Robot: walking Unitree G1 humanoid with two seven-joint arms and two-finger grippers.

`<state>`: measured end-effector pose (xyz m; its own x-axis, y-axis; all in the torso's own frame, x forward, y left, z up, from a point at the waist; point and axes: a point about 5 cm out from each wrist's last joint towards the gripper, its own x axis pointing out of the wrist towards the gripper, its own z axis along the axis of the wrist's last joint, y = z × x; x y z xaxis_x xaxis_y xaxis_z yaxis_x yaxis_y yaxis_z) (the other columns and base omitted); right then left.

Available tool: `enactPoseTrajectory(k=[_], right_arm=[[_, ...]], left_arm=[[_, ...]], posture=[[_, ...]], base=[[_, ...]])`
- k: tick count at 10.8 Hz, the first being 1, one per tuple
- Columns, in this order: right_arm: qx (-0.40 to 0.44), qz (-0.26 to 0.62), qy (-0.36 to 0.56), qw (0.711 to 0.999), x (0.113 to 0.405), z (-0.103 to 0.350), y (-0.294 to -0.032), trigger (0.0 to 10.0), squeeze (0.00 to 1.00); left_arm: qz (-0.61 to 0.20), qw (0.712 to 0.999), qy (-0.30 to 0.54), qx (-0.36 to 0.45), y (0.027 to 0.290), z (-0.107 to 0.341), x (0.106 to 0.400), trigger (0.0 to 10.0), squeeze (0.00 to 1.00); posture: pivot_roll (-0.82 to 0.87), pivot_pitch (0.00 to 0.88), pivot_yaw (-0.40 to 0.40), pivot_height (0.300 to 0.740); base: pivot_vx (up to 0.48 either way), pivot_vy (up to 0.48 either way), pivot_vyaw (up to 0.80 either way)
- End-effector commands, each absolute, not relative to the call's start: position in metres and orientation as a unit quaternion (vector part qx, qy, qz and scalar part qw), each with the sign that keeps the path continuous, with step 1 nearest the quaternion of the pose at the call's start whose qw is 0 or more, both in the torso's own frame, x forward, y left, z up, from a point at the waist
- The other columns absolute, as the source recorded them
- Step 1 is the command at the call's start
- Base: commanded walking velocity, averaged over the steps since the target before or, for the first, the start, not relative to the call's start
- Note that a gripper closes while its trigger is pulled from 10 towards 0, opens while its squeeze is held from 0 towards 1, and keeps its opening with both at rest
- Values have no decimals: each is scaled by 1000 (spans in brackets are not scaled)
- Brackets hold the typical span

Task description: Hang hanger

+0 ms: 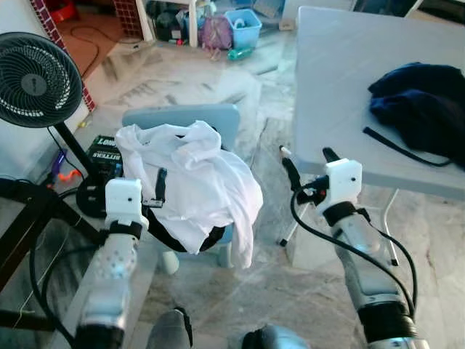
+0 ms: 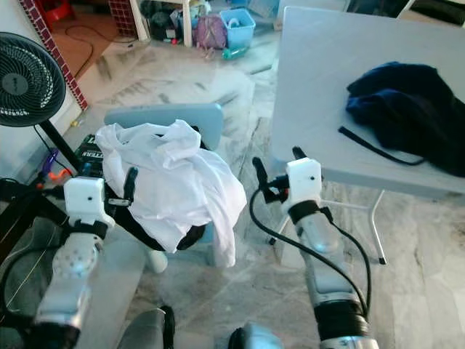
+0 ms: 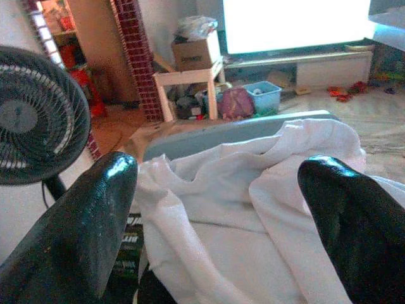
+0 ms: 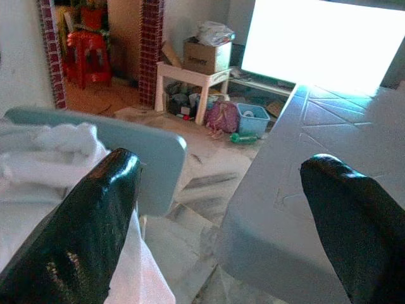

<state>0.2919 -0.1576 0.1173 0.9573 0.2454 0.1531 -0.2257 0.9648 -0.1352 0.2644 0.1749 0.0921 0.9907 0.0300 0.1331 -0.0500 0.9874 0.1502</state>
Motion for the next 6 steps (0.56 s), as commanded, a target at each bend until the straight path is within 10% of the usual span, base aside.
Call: enactPoseTrajectory(k=[1,6], right_arm=[[-65,111,-97,987,289,120,-156,10000,0],[-48,86,-106,989,284,117,-143,10000,0]], left_arm=[[27,995,-64,77,177,91,259,10000,0],[36,995,-59,78,183,93,261,10000,0]], posture=[[32,129,-69,740],[25,133,-67,740]], base=[[0,0,800],[0,0,160]])
